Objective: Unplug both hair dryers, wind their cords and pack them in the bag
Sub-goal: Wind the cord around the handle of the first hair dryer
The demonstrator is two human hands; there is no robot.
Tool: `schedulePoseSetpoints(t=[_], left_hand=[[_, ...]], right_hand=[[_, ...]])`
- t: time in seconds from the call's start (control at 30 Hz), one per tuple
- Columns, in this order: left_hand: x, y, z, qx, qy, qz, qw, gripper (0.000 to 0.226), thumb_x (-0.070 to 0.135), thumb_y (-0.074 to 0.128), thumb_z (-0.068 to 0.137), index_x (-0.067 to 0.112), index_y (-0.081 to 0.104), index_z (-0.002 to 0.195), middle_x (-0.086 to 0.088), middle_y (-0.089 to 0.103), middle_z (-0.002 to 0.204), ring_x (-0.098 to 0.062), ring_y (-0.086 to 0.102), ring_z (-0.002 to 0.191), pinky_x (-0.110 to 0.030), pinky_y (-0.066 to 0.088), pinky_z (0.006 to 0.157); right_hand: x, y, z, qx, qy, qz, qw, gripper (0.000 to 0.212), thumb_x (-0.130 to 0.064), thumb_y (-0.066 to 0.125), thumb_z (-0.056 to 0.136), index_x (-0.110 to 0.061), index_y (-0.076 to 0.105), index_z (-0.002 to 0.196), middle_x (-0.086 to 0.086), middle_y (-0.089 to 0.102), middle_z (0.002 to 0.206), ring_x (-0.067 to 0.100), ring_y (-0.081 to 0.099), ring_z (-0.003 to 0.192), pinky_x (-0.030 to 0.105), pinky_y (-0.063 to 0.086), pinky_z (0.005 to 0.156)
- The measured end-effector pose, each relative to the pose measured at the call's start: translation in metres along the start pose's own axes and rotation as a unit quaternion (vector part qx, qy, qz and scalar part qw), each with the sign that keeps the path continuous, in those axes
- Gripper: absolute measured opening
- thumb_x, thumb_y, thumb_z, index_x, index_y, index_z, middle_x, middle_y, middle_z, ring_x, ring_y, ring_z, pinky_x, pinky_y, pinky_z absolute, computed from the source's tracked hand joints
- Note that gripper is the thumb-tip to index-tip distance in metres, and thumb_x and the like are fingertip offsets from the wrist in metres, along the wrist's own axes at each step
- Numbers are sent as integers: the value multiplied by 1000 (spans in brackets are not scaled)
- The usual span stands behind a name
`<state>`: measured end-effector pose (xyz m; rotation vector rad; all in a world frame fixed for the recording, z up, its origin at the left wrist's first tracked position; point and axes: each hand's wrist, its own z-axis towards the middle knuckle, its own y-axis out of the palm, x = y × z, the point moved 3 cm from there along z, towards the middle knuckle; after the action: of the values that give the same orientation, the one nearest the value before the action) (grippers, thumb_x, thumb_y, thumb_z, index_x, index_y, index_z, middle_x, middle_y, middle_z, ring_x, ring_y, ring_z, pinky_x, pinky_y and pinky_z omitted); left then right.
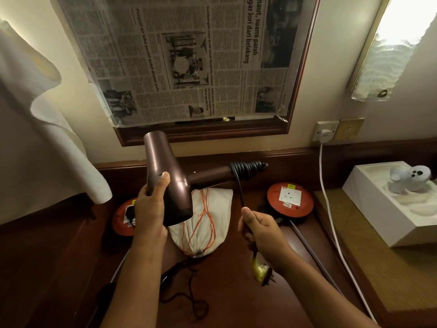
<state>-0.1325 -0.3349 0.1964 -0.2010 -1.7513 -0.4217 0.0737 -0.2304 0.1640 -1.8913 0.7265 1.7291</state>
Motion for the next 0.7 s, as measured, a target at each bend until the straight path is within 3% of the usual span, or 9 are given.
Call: schedulePoseSetpoints(t=[0.2, 0.4, 0.5, 0.6, 0.7], left_hand=[[0, 2, -3, -25, -20, -40, 999, 52, 41, 70, 80, 17, 56, 124, -7, 68, 108, -25, 67, 94, -38, 55, 79], [-3, 0, 2, -40, -43, -55, 997, 49, 45, 73, 77, 21, 59, 117, -10, 68, 111, -29, 67, 99, -45, 53, 88], [-3, 0, 0, -49, -45, -56, 996, 55, 45, 73, 77, 19, 58, 123, -10, 68, 111, -29, 67, 99, -44, 53, 87], [-2, 1, -3, -60, -52, -67, 995, 47, 41, 71, 79, 19, 59, 119, -10, 69, 109, -28, 67, 97, -44, 53, 87], [0, 1, -5, -67, -54, -66, 994, 50, 42, 72, 76, 18, 60, 119, -10, 70, 108, -28, 68, 96, -44, 53, 88]], right_hand=[[8, 2, -2, -35, -7, -7, 999, 28, -17, 33, 103, -4, 58, 101, 2, 43, 61, 12, 35, 52, 25, 31, 51], [18, 2, -1, -6, 28, -3, 1000, 43, -36, 38, 99, -5, 60, 78, -2, 38, 47, 12, 28, 41, 25, 24, 43], [22, 0, 0, -33, 56, 10, 998, 41, -33, 37, 100, -6, 61, 81, 0, 43, 51, 14, 34, 45, 27, 28, 46], [22, 0, 2, -78, 73, 30, 994, 35, -23, 34, 102, -6, 64, 95, 3, 59, 64, 19, 53, 61, 33, 44, 61], [24, -2, 3, -85, 79, 0, 993, 36, -27, 36, 100, -5, 65, 99, 6, 68, 75, 23, 65, 75, 40, 52, 80]])
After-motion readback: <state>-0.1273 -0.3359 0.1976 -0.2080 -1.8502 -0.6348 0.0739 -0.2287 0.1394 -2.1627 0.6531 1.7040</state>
